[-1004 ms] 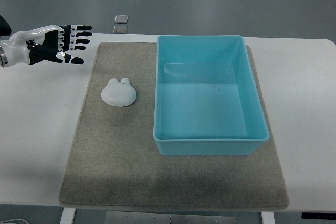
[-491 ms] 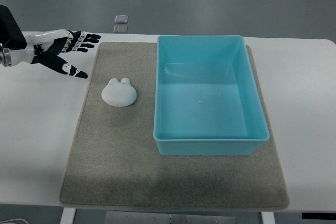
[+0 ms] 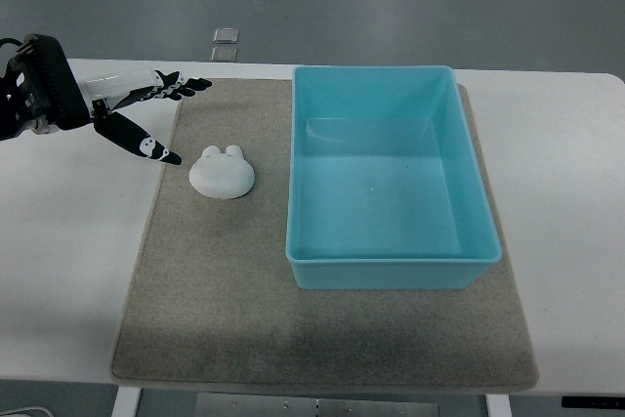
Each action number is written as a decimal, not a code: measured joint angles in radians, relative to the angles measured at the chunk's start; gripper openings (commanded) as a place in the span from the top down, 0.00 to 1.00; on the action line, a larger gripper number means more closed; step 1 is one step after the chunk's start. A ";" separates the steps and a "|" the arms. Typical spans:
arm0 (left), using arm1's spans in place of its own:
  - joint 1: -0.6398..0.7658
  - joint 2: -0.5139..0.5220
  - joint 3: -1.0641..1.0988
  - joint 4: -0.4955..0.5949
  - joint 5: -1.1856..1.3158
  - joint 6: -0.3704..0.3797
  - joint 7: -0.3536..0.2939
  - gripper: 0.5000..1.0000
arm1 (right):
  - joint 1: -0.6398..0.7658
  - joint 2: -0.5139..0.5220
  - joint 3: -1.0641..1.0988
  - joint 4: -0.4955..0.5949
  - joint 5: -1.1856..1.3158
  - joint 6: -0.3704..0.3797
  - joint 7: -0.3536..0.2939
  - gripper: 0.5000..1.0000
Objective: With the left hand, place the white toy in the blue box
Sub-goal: 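Move the left hand toward the white bunny toy, curling fingers, then close the left hand fingers around the white bunny toy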
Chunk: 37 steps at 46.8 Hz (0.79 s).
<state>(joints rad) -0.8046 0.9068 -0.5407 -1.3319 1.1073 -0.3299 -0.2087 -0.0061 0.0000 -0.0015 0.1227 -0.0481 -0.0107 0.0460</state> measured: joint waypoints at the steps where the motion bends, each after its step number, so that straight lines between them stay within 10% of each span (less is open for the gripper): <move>1: 0.000 -0.001 0.004 -0.001 0.005 0.005 0.000 0.04 | 0.000 0.000 0.000 0.000 0.000 0.000 0.000 0.13; 37: 0.004 -0.100 0.126 -0.024 0.260 0.172 0.018 0.05 | 0.000 0.000 0.000 0.000 0.000 0.000 0.000 0.13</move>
<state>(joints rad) -0.8008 0.8068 -0.4147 -1.3557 1.3676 -0.1577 -0.1911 -0.0061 0.0000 -0.0016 0.1227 -0.0481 -0.0107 0.0460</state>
